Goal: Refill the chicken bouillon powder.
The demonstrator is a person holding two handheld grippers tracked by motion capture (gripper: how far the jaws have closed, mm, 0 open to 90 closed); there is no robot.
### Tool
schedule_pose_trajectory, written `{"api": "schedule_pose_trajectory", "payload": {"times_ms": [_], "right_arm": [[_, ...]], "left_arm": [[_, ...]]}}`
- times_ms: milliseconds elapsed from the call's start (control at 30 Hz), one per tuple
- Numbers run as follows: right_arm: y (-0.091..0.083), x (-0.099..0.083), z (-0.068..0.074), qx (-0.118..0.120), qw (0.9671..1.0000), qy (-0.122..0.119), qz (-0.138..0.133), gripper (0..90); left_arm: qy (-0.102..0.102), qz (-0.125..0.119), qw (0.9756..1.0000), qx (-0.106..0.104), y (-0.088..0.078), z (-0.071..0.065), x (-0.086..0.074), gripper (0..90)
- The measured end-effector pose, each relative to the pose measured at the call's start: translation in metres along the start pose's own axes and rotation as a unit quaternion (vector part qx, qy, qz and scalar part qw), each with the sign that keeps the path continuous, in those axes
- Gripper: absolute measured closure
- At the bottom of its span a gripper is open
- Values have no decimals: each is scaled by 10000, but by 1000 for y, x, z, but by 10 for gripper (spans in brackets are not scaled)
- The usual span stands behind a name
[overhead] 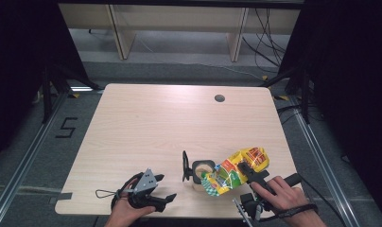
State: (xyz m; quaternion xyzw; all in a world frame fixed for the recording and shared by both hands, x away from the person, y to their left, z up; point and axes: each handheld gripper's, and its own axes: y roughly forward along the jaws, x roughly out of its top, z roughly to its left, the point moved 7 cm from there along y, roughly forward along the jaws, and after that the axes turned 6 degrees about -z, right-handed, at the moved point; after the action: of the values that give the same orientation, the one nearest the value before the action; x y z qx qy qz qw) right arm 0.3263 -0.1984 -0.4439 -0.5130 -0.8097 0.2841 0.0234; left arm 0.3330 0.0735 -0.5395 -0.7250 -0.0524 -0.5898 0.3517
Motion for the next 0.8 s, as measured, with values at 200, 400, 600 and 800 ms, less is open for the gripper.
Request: {"api": "schedule_pose_trajectory", "payload": {"times_ms": [200, 400, 600, 800], "right_arm": [[4, -5, 2, 29, 9999, 147, -75, 583], [16, -18, 8, 291, 9975, 628, -101, 609], [32, -28, 21, 472, 9868, 1512, -348, 627], [37, -31, 28, 675, 9728, 2167, -464, 633]], "left_arm": [[-65, 4, 10000, 12, 0, 0, -1, 207], [-77, -21, 10000, 9, 1, -1, 0, 208], [-14, -22, 10000, -7, 1, -1, 0, 208], [-100, -57, 9999, 9, 2, -2, 0, 208]]}}
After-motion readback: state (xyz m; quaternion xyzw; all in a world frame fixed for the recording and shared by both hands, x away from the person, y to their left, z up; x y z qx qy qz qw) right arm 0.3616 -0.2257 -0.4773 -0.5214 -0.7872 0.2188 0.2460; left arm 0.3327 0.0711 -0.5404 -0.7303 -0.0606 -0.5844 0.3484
